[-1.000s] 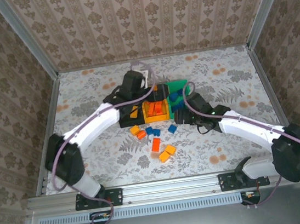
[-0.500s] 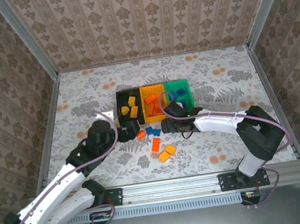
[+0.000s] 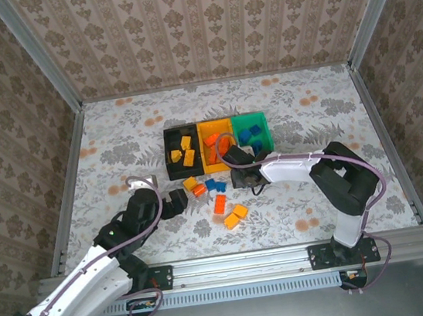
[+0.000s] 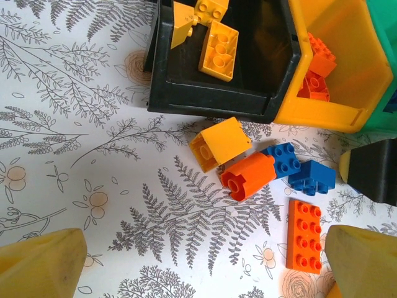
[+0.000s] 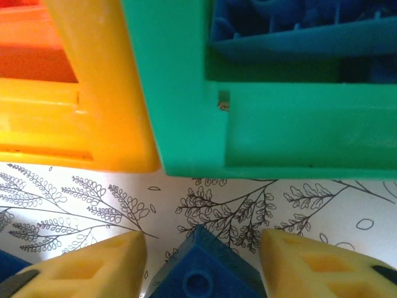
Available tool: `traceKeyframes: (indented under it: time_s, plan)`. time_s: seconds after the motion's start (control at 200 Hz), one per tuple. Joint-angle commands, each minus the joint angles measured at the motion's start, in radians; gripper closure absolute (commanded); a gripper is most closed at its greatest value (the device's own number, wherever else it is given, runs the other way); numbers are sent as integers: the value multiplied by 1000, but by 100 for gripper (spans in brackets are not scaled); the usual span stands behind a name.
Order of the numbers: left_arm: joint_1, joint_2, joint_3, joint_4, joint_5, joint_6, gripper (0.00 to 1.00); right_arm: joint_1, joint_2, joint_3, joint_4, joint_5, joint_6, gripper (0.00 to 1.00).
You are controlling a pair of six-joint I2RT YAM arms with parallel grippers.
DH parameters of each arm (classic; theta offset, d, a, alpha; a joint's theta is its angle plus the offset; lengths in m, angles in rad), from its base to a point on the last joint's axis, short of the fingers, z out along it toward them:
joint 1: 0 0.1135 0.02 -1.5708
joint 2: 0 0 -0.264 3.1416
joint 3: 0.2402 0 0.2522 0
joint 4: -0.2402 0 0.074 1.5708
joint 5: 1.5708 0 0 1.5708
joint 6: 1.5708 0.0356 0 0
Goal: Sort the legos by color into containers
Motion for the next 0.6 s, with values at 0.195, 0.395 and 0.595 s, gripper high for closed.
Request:
traceKeyframes:
  time_s: [0.195, 0.395, 0.595]
  plan:
    - [19, 13, -10, 16, -16, -18, 0, 10, -117, -38, -16, -8, -7, 64]
    - [24, 42, -10, 38, 9, -8, 0, -12, -273, 10, -77, 10, -69, 64]
    - [25, 86, 8, 39, 33, 9, 0, -124, -223, 146, -107, 31, -122, 63]
